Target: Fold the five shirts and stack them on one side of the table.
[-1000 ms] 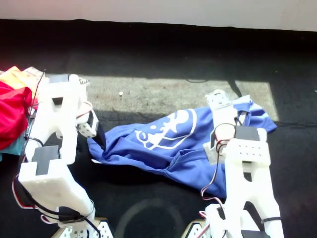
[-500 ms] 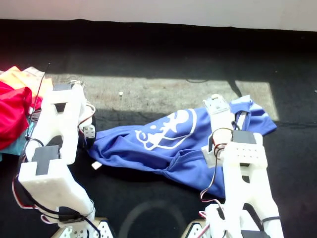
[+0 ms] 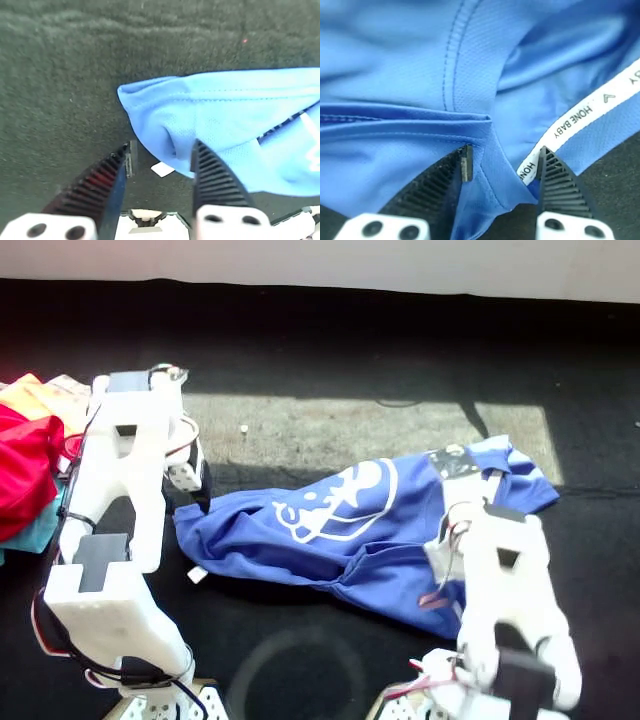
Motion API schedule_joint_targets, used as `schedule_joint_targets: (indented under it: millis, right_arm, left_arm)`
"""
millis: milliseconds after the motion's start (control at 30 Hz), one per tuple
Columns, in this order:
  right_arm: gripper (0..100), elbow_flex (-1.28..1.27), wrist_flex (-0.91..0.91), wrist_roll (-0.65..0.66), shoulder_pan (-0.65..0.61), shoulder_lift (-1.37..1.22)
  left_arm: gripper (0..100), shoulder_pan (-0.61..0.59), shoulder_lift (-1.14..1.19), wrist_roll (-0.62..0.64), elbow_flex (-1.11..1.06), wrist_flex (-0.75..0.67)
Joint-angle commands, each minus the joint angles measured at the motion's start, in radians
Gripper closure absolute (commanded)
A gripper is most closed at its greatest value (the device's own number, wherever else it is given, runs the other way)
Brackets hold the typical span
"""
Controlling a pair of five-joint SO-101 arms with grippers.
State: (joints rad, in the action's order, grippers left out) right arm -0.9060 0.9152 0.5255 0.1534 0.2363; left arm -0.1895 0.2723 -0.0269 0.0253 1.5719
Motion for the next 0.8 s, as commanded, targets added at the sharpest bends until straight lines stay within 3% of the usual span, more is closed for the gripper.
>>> schedule_joint_targets:
  millis: [0, 200, 400, 500, 633, 767]
  right_arm:
    - [78.6, 0.185, -0.005, 0.014, 0.09, -0.174]
    - [78.6, 0.461, 0.041, 0.014, 0.176, -0.329]
    - [78.6, 0.754, 0.12, 0.011, 0.137, -0.415]
    - [78.3, 0.909, 0.18, -0.02, 0.11, -0.483]
    - [78.1, 1.136, 0.325, -0.164, 0.108, -0.529]
    - [78.1, 1.3, 0.489, -0.186, 0.096, -0.533]
  left_arm:
    - [79, 0.016, -0.044, -0.051, 0.041, 0.017]
    - [79, 0.012, 0.081, -0.115, 0.044, 0.011]
    - [79, 0.067, 0.197, -0.121, 0.047, 0.017]
    - [79, 0.107, 0.197, -0.118, 0.044, 0.02]
    - [79, 0.12, 0.173, -0.118, 0.044, 0.078]
    - [79, 0.119, 0.025, -0.124, -0.033, 0.117]
